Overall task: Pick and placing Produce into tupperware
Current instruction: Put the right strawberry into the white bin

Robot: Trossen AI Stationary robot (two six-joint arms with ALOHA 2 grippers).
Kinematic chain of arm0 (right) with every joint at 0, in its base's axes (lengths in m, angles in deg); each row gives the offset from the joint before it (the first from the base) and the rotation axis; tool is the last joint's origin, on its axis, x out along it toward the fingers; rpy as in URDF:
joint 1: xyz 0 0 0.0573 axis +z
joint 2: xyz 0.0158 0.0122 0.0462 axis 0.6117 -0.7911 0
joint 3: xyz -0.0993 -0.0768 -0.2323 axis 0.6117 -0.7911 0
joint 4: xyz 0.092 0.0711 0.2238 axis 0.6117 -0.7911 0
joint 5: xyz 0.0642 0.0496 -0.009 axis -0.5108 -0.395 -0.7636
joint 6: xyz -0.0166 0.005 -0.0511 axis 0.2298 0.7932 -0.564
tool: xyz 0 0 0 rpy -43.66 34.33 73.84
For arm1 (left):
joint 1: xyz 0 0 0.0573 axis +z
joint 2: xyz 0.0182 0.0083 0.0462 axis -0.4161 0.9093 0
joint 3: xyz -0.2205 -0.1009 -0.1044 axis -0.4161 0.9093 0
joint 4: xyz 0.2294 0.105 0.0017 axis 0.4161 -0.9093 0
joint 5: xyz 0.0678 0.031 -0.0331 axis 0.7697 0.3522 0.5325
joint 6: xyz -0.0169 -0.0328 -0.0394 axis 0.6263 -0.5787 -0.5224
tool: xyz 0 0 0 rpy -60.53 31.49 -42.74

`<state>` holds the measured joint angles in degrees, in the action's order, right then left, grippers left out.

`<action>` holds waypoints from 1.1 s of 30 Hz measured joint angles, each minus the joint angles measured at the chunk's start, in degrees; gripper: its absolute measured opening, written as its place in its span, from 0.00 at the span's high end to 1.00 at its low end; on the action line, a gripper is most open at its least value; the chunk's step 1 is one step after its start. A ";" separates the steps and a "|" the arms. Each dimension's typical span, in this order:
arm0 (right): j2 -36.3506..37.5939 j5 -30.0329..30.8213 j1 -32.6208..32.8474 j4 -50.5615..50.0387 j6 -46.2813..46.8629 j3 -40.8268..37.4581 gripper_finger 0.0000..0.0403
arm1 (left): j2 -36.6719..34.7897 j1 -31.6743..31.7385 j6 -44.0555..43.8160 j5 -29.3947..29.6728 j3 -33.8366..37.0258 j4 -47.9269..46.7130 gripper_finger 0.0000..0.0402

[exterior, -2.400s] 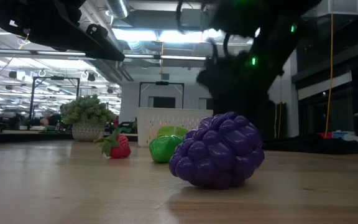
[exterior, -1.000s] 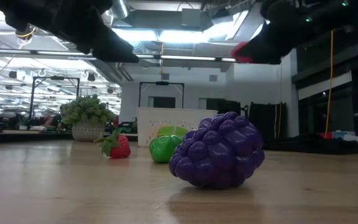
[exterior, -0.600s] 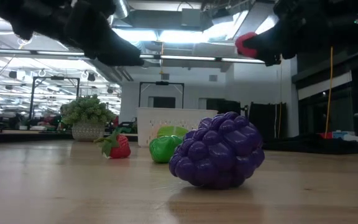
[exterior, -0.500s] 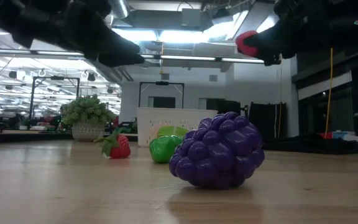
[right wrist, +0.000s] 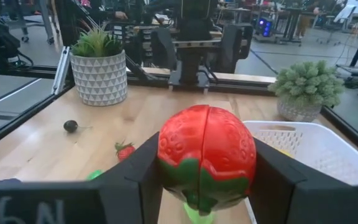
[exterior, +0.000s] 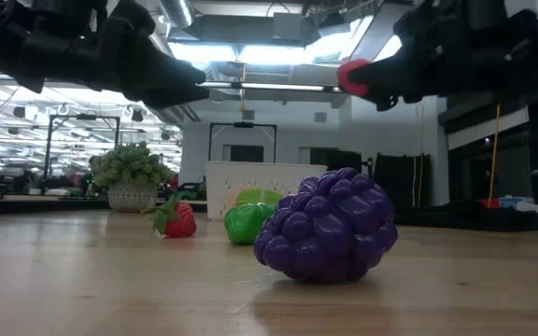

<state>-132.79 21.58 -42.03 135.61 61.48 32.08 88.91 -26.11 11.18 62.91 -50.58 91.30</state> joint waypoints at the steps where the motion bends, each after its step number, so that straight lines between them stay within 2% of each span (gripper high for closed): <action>1: -0.98 -0.11 -0.40 0.97 0.34 0.00 0.56 | 0.00 0.04 0.00 0.00 0.00 0.01 0.16; 7: -4.71 0.51 -3.38 3.68 2.65 0.67 0.56 | 0.00 0.02 0.04 0.23 0.00 -0.01 0.16; 13: -8.23 6.25 -5.97 3.72 2.92 3.64 0.56 | 0.00 0.43 0.07 2.03 0.00 -0.05 0.16; 26: -17.57 6.63 -8.36 3.55 2.71 13.27 0.56 | 0.00 3.76 0.09 2.03 0.00 -0.18 0.16; 33: -20.99 6.53 -9.02 -2.36 2.58 18.93 0.56 | 0.00 3.76 0.11 2.03 0.00 -1.52 0.16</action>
<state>-153.79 28.12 -51.06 133.25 64.06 51.01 88.91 -22.35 11.29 64.95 -50.58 89.79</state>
